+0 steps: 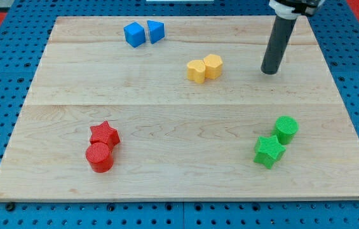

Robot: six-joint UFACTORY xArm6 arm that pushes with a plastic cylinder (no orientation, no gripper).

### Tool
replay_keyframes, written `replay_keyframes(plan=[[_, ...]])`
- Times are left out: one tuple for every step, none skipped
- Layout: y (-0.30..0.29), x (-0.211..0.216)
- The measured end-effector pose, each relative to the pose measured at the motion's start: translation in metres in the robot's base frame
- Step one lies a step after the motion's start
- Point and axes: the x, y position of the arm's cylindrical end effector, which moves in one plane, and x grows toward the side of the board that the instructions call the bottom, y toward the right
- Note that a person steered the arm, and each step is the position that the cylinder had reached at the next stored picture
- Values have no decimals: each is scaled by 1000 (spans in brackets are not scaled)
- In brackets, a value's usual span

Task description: Point your arm to the right of the yellow hexagon

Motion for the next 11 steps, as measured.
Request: replay_keyframes(plan=[[-5, -29], [-11, -53], [-19, -62], [-8, -60], [-11, -60], [-5, -60], [-5, -58], [-17, -42], [-23, -26], [-38, 3], [-104, 3]])
